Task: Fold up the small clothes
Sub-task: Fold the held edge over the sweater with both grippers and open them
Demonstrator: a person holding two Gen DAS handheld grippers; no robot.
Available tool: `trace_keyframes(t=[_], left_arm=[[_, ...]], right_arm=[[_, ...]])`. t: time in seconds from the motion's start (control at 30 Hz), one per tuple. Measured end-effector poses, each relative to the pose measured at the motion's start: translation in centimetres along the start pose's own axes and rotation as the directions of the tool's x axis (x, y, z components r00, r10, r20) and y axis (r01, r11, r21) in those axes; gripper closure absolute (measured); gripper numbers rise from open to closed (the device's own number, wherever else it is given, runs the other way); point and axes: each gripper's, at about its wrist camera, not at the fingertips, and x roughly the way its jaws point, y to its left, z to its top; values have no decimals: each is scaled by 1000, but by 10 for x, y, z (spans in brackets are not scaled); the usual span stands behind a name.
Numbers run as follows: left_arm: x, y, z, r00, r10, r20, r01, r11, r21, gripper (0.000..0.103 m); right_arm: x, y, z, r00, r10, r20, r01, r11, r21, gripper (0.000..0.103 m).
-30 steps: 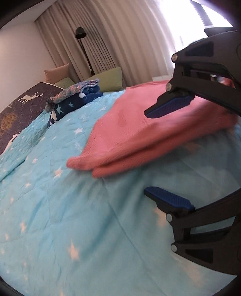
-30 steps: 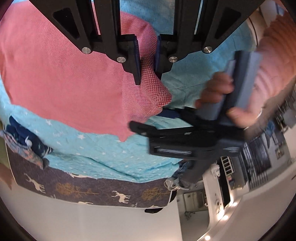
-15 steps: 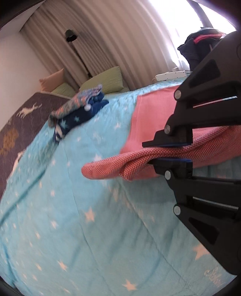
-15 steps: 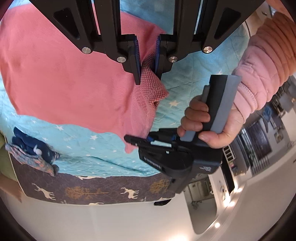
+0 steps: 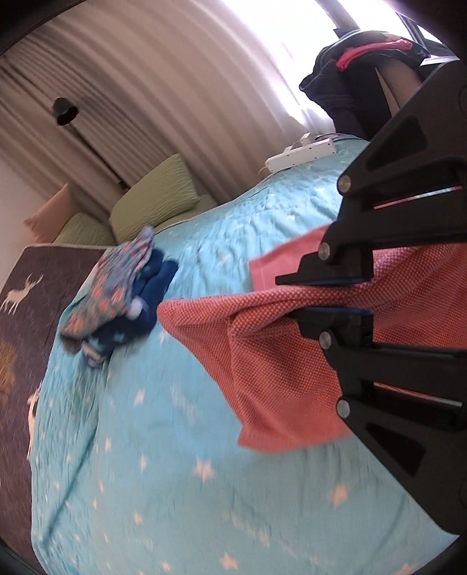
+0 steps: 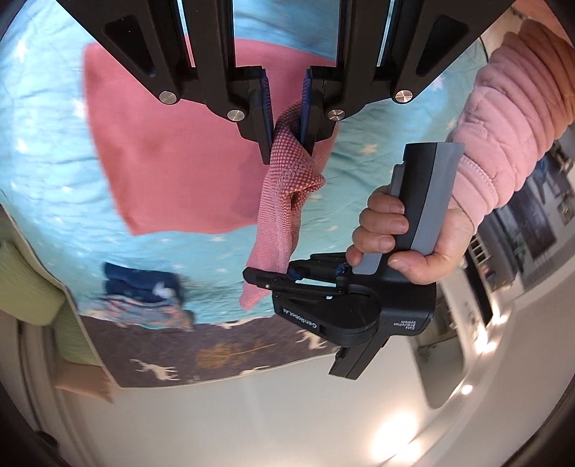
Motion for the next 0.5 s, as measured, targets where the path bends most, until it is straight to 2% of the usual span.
trace_keyframes(t=[0.17, 0.3, 0.4, 0.5], left_arm=[[46, -34, 4, 998, 3, -67, -1, 999, 38, 93], [83, -54, -4, 991, 3, -131, 6, 998, 70, 93], [102, -64, -13, 985, 30, -171, -11, 994, 110, 93], [114, -74, -22, 978, 92, -186, -61, 984, 169, 91]], right_arm=[[-26, -44, -3, 999, -43, 21, 41, 994, 102, 91], [-40, -82, -12, 997, -76, 3, 74, 978, 193, 91], [-43, -100, -22, 996, -83, -33, 88, 969, 232, 91], [-41, -111, -36, 994, -68, -80, 86, 964, 252, 91]])
